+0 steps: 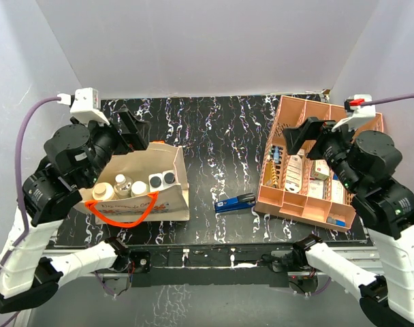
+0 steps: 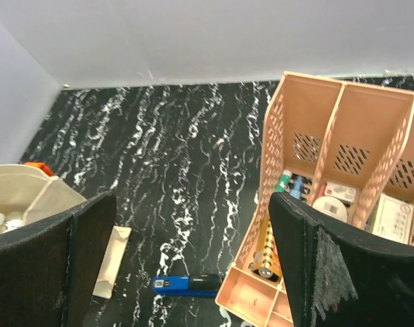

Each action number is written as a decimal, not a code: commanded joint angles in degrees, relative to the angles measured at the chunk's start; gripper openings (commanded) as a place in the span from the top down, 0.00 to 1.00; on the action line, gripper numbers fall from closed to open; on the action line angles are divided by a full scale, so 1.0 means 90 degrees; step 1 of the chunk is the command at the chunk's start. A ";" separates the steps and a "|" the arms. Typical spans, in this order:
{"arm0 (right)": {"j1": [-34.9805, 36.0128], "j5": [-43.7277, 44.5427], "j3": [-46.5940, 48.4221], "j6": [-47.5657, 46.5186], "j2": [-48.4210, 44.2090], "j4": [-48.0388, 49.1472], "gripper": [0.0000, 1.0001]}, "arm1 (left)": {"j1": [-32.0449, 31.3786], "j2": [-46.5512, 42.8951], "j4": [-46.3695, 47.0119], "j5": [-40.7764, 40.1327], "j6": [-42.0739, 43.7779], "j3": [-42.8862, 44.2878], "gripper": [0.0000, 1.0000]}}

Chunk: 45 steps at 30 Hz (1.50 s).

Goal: Take the personal care products out of the canvas bag

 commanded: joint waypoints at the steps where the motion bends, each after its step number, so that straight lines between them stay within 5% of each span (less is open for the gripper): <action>1: -0.0481 -0.0234 -0.0446 0.0053 -0.0015 0.0392 0.01 | 0.0648 -0.0209 0.0302 0.0370 -0.0189 -0.0454 0.03; 12: -0.1655 -0.1682 -0.1835 0.0096 -0.0314 0.1073 0.02 | 0.2223 -0.0543 0.0306 0.1461 -0.0604 -0.1410 0.03; 24: -0.2086 -0.4897 -0.2250 0.0495 0.0377 0.2458 0.02 | 0.2900 -0.0879 -0.0426 0.2432 -0.1168 -0.1558 0.03; 29: -0.1252 -0.5247 -0.2081 0.0469 0.1041 0.2891 0.02 | 0.2959 -0.1060 -0.0720 0.2692 -0.1405 -0.1757 0.03; 36: 0.0891 -0.4310 -0.1665 0.0048 0.2302 0.3368 0.02 | 0.2988 -0.1306 -0.1272 0.3020 -0.1855 -0.1885 0.03; 45: 0.1974 -0.3616 0.0310 -0.0763 0.4551 0.3384 0.02 | 0.3003 -0.1777 -0.3156 0.1896 -0.2756 -0.1611 0.03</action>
